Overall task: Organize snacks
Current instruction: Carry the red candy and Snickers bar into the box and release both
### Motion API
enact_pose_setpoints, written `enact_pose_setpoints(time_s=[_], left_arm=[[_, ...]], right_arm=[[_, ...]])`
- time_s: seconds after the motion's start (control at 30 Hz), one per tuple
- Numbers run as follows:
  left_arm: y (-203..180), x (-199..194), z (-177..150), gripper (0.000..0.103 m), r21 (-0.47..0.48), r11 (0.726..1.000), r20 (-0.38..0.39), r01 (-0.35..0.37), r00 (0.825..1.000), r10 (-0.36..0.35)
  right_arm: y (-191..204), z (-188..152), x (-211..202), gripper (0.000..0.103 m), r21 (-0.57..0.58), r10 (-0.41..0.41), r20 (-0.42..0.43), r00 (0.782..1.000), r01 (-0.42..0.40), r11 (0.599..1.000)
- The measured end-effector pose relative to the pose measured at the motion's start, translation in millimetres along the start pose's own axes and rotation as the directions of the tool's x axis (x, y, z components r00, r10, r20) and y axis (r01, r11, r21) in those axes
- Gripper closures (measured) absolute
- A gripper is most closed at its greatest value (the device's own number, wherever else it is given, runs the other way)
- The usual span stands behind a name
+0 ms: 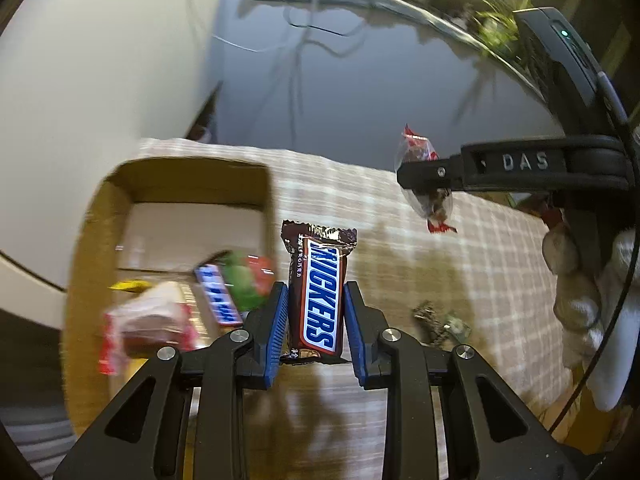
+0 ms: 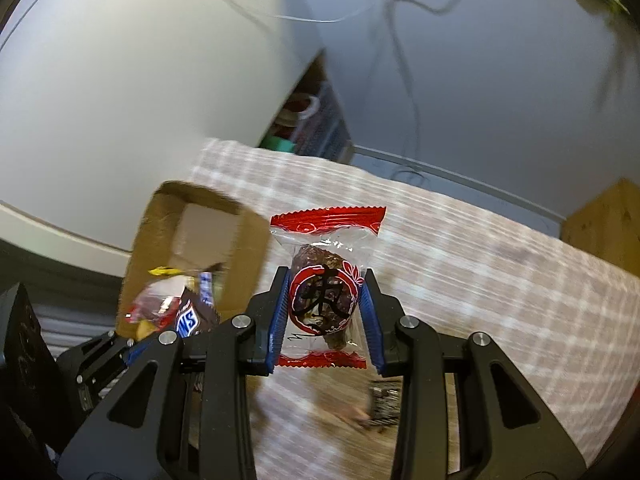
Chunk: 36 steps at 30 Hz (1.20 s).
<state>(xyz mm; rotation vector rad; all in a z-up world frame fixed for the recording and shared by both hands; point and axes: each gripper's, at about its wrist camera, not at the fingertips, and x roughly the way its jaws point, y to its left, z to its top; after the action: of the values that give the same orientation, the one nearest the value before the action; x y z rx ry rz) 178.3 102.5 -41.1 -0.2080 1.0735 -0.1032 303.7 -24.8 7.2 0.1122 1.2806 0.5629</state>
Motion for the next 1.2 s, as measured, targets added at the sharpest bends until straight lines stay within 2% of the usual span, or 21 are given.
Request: enact_pose_setpoints(time_s=[0.37,0.67,0.87,0.93,1.0,1.07,1.2], left_arm=[[56.3,-10.0,13.7,0.076,-0.097,0.992,0.029,-0.075,0.997,0.078],[81.0,-1.5,15.0,0.076,-0.119,0.986,0.014,-0.116,0.993,0.118],[82.5,-1.5,13.6,0.076,-0.120,0.985,0.012,-0.123,0.992,0.126],[82.6,-3.6,13.8,0.072,-0.118,0.984,0.018,-0.133,0.990,0.137],[84.3,-5.5,13.3,0.054,-0.121,0.983,0.022,-0.140,0.989,0.144],[85.2,-7.3,12.8,0.051,-0.124,0.981,0.028,-0.146,0.988,0.151],[86.3,-10.5,10.5,0.051,-0.128,0.980,0.033,-0.150,0.987,0.155]], right_arm=[[66.6,16.7,42.5,0.068,-0.113,0.041,-0.048,0.998,-0.046,0.992],[82.6,19.2,68.7,0.068,-0.140,0.040,-0.088,0.995,-0.052,0.989],[92.0,18.5,73.1,0.067,-0.159,0.045,-0.095,0.994,-0.060,0.985],[94.8,18.1,73.4,0.064,-0.167,0.044,-0.096,0.994,-0.060,0.984],[97.5,18.1,72.6,0.051,-0.175,0.036,-0.090,0.995,-0.052,0.983],[98.3,18.4,69.3,0.043,-0.176,0.031,-0.074,0.997,-0.044,0.983],[95.7,17.6,63.2,0.043,-0.171,0.029,-0.064,0.997,-0.040,0.985]])
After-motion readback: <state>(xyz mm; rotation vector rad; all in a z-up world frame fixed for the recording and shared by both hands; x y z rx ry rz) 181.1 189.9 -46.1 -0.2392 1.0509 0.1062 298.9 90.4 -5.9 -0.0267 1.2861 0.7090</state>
